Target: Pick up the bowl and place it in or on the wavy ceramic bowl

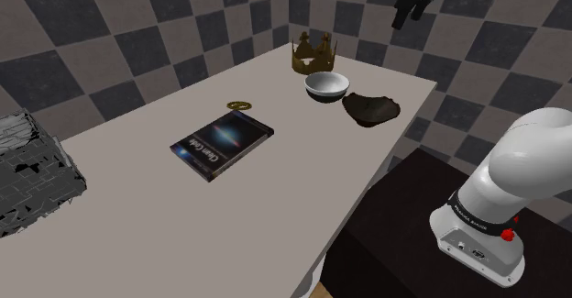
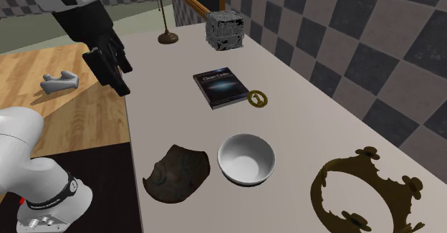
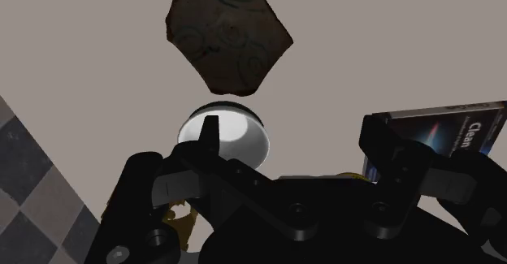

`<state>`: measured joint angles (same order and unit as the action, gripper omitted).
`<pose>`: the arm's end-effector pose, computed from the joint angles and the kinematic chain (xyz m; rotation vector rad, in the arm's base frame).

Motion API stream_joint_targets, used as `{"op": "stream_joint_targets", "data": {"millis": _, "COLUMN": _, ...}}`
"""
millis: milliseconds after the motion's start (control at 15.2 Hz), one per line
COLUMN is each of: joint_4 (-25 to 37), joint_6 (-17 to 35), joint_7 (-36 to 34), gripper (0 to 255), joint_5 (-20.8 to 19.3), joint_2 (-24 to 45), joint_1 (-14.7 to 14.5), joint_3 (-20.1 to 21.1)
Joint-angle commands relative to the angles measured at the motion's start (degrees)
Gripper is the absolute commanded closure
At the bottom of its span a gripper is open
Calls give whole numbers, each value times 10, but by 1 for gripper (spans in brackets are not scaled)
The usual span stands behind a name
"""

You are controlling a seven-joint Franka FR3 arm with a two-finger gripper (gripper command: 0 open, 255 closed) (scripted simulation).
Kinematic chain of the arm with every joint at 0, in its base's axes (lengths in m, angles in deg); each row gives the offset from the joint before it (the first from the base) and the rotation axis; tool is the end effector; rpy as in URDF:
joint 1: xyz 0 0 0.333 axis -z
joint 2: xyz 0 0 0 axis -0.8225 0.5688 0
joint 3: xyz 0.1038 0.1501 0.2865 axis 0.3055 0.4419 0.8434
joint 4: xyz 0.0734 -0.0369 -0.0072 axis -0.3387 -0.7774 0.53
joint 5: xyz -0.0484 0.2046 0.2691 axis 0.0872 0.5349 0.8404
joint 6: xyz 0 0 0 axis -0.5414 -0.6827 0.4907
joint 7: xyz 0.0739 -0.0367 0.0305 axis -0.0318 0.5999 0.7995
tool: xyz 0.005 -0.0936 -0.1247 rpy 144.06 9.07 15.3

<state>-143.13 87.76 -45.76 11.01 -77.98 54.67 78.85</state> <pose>0.2547 -0.0137 0.6119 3.0998 0.1080 0.3205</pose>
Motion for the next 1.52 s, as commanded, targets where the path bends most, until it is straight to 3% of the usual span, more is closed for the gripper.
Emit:
{"op": "stream_joint_targets", "data": {"millis": 0, "joint_4": 0, "joint_6": 0, "joint_7": 0, "gripper": 0, "joint_5": 0, "joint_2": 0, "joint_1": 0, "joint_3": 0}}
{"op": "stream_joint_targets", "data": {"millis": 792, "joint_4": 32, "joint_6": 143, "joint_7": 94, "gripper": 0, "joint_5": 34, "joint_2": 214, "joint_1": -4, "joint_3": -101}}
{"op": "stream_joint_targets", "data": {"millis": 1452, "joint_4": 138, "joint_6": 203, "joint_7": 202, "gripper": 0, "joint_5": 132, "joint_2": 437, "joint_1": -7, "joint_3": -164}}
